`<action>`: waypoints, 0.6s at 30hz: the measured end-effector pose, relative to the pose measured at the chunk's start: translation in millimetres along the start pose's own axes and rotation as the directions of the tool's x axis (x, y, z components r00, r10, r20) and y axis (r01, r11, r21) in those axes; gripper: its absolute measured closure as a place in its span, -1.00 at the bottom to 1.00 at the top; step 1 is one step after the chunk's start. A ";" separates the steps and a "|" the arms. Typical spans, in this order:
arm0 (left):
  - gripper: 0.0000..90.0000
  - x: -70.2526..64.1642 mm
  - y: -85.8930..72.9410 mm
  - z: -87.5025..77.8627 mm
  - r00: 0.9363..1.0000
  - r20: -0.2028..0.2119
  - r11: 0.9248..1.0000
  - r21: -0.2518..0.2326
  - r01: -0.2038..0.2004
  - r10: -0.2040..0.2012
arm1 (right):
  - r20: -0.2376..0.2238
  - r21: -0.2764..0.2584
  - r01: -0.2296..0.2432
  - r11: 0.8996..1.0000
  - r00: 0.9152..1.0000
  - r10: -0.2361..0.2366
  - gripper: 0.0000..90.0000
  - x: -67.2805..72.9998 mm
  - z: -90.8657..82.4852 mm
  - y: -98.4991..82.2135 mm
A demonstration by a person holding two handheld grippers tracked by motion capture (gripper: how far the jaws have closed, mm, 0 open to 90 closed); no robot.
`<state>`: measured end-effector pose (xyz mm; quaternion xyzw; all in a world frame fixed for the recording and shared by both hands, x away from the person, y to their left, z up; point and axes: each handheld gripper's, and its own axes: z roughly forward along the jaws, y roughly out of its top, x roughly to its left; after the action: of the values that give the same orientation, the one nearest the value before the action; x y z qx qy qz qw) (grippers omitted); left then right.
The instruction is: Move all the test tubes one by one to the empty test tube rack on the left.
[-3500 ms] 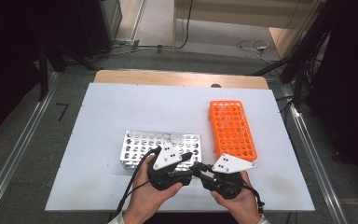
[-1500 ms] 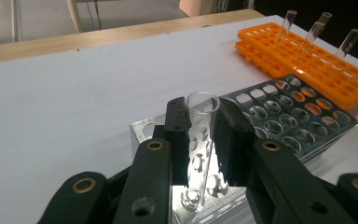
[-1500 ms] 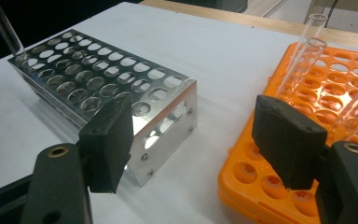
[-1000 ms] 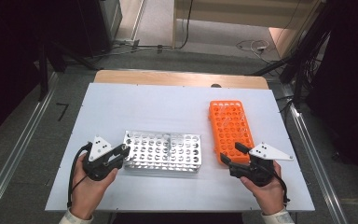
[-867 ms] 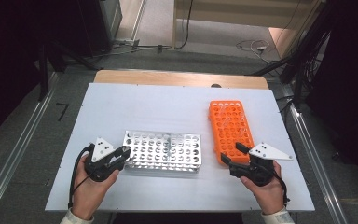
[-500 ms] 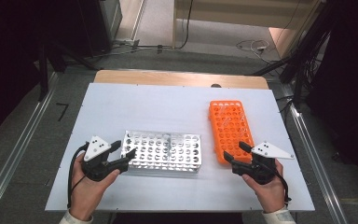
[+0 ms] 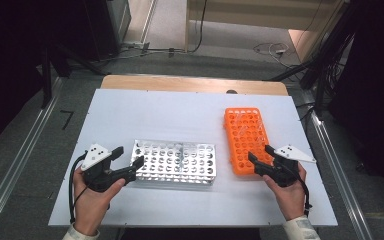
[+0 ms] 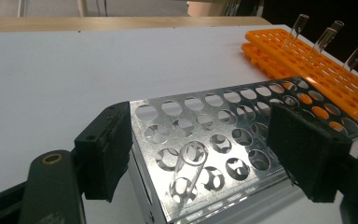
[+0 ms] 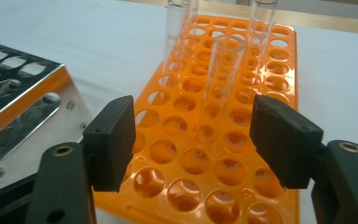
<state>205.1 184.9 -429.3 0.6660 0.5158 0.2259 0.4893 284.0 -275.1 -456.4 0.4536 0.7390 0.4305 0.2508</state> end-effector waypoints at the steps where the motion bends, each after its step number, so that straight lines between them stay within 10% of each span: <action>1: -0.51 0.2 0.0 0.1 1.000 -0.003 1.000 0.000 0.002 -0.002 | 0.007 0.000 -0.004 1.000 1.000 0.004 -0.29 -2.6 4.7 0.2; 18: -0.59 1.8 -0.9 2.3 1.000 -0.012 1.000 0.003 0.016 -0.016 | 0.002 0.016 -0.005 1.000 1.000 0.005 0.30 -13.4 30.3 -1.1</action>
<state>207.2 185.6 -431.4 0.6611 0.5245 0.2252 0.4869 312.8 -274.8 -472.9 0.4578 0.7411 0.4245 0.2470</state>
